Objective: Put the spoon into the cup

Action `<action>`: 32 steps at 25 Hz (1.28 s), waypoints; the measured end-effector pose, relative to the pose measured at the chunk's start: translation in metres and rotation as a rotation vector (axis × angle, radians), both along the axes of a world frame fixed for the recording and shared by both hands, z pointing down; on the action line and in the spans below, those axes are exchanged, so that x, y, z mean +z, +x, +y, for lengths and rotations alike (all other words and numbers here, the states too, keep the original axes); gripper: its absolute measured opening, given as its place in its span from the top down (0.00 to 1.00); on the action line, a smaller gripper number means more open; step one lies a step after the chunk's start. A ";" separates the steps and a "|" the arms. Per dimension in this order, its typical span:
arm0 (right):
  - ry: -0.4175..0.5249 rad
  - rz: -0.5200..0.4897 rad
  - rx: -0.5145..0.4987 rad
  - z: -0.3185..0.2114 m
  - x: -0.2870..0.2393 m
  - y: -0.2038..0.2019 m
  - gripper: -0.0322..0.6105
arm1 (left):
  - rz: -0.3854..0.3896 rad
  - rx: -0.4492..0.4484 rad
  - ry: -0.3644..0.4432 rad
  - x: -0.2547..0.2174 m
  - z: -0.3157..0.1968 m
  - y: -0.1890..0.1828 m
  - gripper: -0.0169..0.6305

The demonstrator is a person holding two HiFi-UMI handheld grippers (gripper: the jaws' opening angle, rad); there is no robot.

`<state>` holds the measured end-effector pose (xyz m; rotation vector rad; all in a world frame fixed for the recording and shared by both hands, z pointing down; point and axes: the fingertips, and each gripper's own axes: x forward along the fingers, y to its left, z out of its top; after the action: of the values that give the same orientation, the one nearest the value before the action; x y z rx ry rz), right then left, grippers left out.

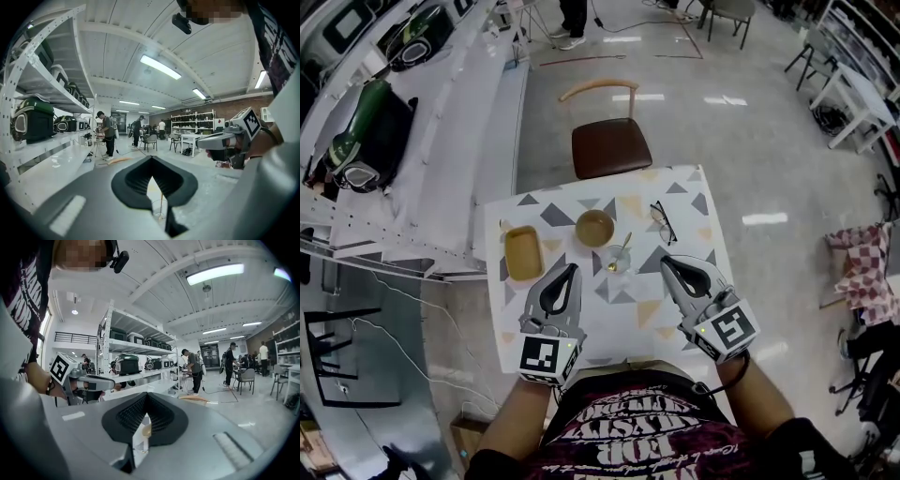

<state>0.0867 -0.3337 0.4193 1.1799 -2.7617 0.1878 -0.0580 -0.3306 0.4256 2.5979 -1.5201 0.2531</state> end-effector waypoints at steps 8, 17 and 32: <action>-0.010 -0.021 -0.006 0.005 0.002 0.004 0.87 | 0.001 0.014 -0.010 0.002 -0.001 0.003 0.97; 0.043 0.029 -0.005 0.018 -0.004 0.011 0.91 | 0.008 0.019 0.014 -0.005 0.012 0.014 0.97; 0.086 0.044 -0.082 0.057 -0.018 0.016 0.91 | -0.007 -0.029 0.034 -0.015 0.056 0.020 0.97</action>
<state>0.1025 -0.2762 0.4009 1.0733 -2.7988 0.0355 -0.0383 -0.2744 0.4111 2.6005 -1.5770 0.2356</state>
